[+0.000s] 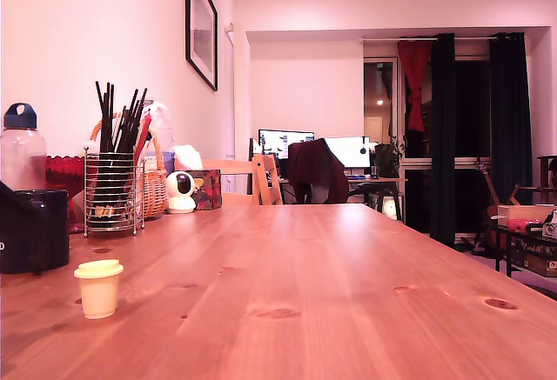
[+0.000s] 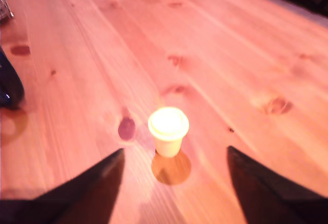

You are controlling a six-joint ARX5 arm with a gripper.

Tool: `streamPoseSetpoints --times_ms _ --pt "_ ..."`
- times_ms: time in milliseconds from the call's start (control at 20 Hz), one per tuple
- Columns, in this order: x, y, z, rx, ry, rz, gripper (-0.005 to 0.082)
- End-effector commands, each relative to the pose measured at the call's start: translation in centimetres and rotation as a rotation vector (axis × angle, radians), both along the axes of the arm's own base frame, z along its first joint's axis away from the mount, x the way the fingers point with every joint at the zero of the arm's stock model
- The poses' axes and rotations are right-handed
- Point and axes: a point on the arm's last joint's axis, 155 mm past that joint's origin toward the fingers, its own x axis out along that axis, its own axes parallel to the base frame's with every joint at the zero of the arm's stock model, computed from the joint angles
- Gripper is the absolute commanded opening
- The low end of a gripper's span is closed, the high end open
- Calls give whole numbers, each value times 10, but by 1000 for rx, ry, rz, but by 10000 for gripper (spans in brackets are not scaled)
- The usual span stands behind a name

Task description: Pick the coffee capsule and then drop it inside the coffee cup in front of you

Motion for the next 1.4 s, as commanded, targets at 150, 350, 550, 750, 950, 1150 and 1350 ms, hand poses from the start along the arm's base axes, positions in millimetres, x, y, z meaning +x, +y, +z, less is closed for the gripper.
streamPoseSetpoints --times_ms 150,350,550,750,950,1150,1350 --pt "5 -2 -15 15 18 0 628" --pt "12 -6 -17 13 8 0 624" --pt "19 -9 -21 29 -2 -8 624" --pt "28 -14 -35 74 38 -21 624" --pt "41 -20 -50 100 78 -25 624" --pt "49 -28 -59 104 99 -37 624" --pt "53 -32 -63 107 111 -52 624"
